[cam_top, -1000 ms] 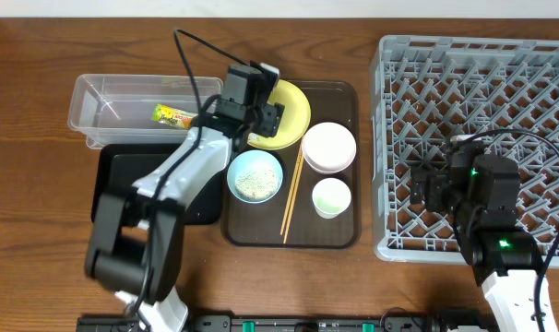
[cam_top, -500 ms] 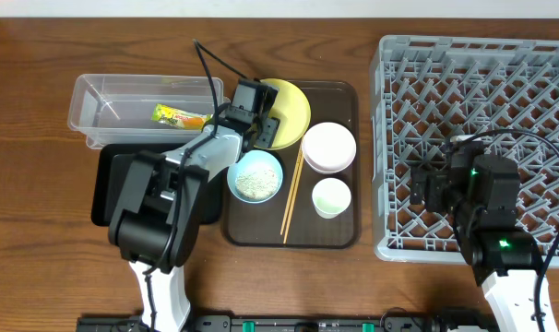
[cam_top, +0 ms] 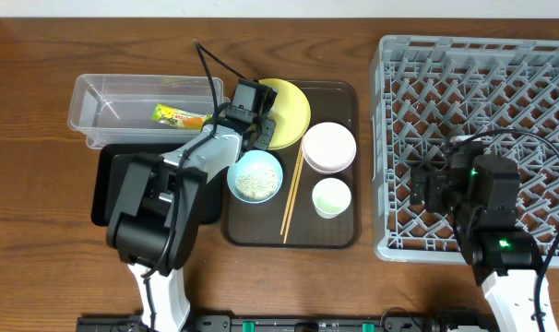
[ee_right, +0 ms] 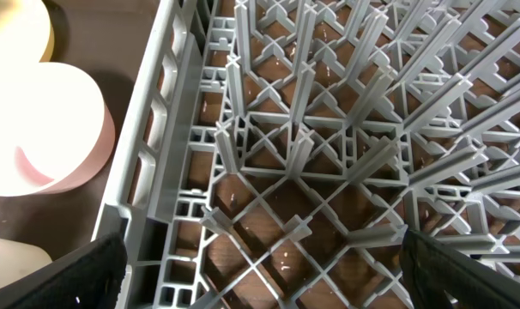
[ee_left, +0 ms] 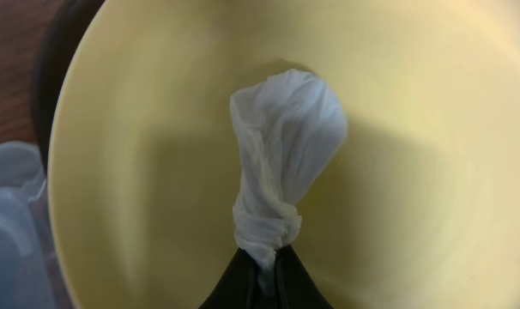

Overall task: Sort waste into correct bins and load items into the dishwasher rack
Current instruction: 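Return the left gripper to the yellow plate and grasp the tissue, then drop the tissue into the clear plastic bin with the left gripper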

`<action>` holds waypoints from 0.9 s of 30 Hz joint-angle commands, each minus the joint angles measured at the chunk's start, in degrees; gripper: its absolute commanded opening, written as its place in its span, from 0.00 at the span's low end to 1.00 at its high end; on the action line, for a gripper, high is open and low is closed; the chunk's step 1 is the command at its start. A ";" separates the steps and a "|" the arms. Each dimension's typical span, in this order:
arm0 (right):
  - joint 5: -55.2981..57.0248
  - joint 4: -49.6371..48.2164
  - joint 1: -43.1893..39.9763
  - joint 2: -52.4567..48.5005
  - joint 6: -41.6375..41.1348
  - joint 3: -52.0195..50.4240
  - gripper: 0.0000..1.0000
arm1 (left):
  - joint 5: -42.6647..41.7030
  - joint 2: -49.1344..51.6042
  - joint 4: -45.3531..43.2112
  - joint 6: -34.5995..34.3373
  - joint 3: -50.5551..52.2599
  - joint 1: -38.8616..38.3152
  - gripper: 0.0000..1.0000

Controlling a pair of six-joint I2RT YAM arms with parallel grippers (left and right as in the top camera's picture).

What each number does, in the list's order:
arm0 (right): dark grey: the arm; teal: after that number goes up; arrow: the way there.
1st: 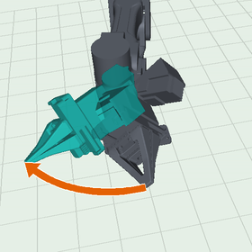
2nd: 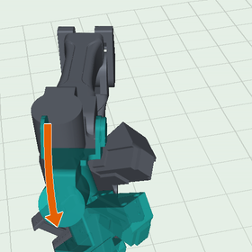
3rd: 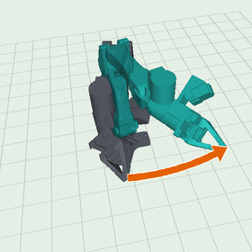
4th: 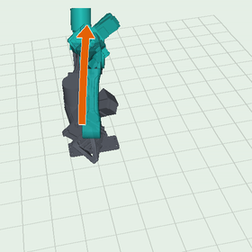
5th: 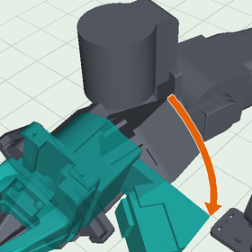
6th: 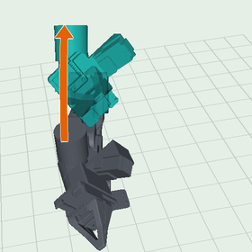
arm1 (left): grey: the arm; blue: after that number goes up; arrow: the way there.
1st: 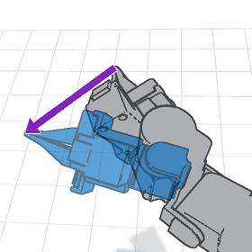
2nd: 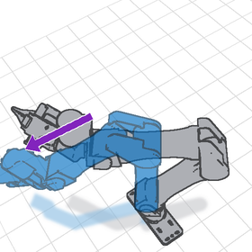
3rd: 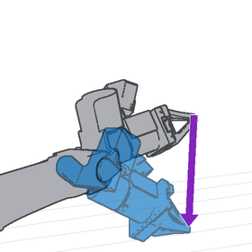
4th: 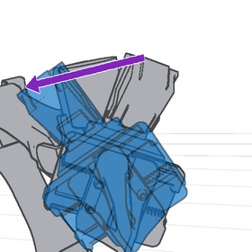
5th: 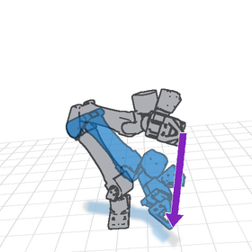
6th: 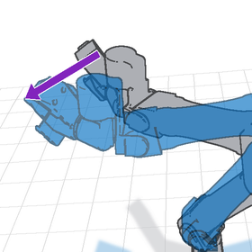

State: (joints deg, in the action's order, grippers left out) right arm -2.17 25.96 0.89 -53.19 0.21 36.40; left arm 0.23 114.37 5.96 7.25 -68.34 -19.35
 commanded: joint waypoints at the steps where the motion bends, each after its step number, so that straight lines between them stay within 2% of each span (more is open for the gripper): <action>1: -0.46 0.20 -0.55 -0.07 -0.83 1.16 0.99 | 0.66 -5.77 0.20 -2.47 -0.26 0.15 0.06; 7: -0.46 0.24 -0.55 -0.07 -0.83 1.16 0.99 | 0.74 -15.30 2.47 -6.95 -0.26 0.74 0.06; 8: -0.46 0.24 -0.55 -0.07 -0.83 1.16 0.99 | 1.22 -16.48 3.08 -8.96 -0.26 1.22 0.06; 12: -0.46 0.22 -0.55 -0.07 -0.83 1.16 0.99 | 6.95 -18.99 6.16 -24.50 -0.26 5.14 0.06; 17: -0.48 0.22 -0.55 -0.07 -0.83 1.16 0.99 | 6.88 -18.49 9.44 -38.29 -0.24 12.39 0.06; 20: -0.48 0.20 -0.55 -0.07 -0.83 1.16 0.99 | 6.86 -17.79 10.78 -43.50 -0.24 14.99 0.06; 22: -0.48 0.22 -0.55 -0.07 -0.83 1.16 0.99 | 6.62 -17.49 11.21 -44.63 -0.24 15.89 0.06; 23: -0.48 0.22 -0.55 -0.07 -0.83 1.16 0.99 | 6.47 -17.40 11.41 -44.61 -0.24 16.11 0.08; 24: -0.48 0.22 -0.55 -0.07 -0.83 1.16 0.99 | 6.49 -17.38 11.61 -44.63 -0.24 16.17 0.15; 25: -0.48 0.22 -0.55 -0.07 -0.83 1.16 0.99 | 6.47 -17.38 11.67 -44.61 -0.24 16.17 0.26; 27: -0.48 0.22 -0.55 -0.07 -0.83 1.16 0.99 | 6.47 -17.38 11.56 -44.63 -0.24 16.17 0.43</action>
State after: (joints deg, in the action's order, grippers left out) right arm -2.17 26.09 0.89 -53.21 0.21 36.42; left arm 6.20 96.44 17.43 -34.26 -68.29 -3.09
